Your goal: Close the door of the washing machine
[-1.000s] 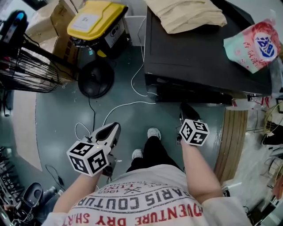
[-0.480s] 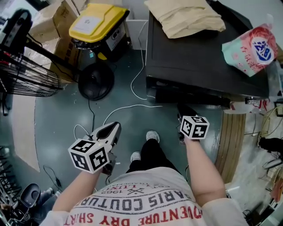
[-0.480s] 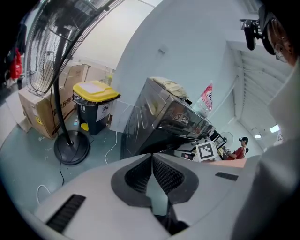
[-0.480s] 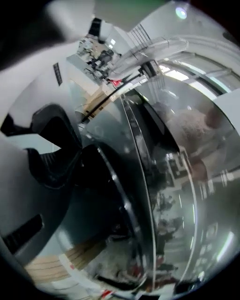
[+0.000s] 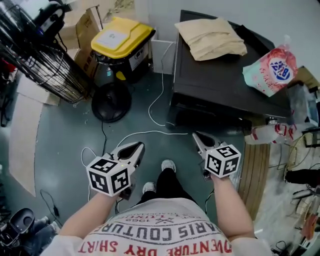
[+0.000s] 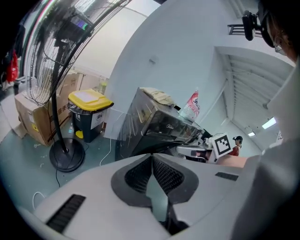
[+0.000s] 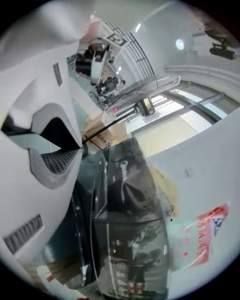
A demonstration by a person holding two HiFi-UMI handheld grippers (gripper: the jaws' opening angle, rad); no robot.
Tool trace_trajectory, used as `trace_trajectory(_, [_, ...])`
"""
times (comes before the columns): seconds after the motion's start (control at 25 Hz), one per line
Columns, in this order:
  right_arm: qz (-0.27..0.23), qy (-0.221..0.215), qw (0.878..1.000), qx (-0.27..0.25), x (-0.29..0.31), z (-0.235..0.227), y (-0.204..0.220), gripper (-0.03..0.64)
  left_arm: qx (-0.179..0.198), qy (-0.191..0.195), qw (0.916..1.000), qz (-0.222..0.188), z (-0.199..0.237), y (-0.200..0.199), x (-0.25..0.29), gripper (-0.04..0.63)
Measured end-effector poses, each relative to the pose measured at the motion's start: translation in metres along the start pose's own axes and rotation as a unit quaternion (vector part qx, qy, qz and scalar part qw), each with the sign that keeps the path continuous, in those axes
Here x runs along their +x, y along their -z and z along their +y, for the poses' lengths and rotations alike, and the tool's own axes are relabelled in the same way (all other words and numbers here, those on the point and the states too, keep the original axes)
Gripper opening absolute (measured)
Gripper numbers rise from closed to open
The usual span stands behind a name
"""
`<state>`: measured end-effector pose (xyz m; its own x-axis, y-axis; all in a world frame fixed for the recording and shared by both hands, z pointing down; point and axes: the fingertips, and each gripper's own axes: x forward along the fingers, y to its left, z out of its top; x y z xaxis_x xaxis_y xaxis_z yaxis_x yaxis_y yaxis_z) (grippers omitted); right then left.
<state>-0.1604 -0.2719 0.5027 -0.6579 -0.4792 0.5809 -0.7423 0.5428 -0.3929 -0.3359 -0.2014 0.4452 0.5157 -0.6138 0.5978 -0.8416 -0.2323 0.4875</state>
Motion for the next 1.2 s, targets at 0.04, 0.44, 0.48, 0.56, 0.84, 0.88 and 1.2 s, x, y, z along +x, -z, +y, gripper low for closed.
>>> trace_trajectory(0.04, [-0.009,-0.016,1.000,-0.008,-0.011,0.018,-0.008,0.021,0.002,0.004,1.0000,-0.003,-0.004,0.001,-0.005,0.034])
trace_trajectory(0.44, [-0.086,-0.132,0.983,-0.089,-0.118,0.168,-0.049,0.021,0.059,0.063,0.9950,-0.051,-0.057,-0.006,-0.085,0.035])
trace_trajectory(0.48, [-0.094,-0.136,0.982,-0.095,-0.126,0.179,-0.050,0.021,0.067,0.069,0.9937,-0.057,-0.063,-0.009,-0.094,0.034])
trace_trajectory(0.56, [-0.111,-0.142,0.978,-0.103,-0.141,0.197,-0.055,0.021,0.087,0.081,0.9904,-0.071,-0.077,-0.015,-0.113,0.034])
trace_trajectory(0.84, [-0.170,-0.149,0.966,-0.126,-0.186,0.240,-0.078,0.021,0.144,0.125,0.9752,-0.113,-0.124,-0.035,-0.166,0.034])
trace_trajectory(0.88, [-0.176,-0.150,0.965,-0.125,-0.191,0.243,-0.079,0.021,0.151,0.129,0.9730,-0.117,-0.128,-0.036,-0.171,0.034])
trace_trajectory(1.2, [-0.191,-0.142,0.963,-0.126,-0.203,0.253,-0.081,0.021,0.171,0.145,0.9660,-0.129,-0.142,-0.039,-0.188,0.034])
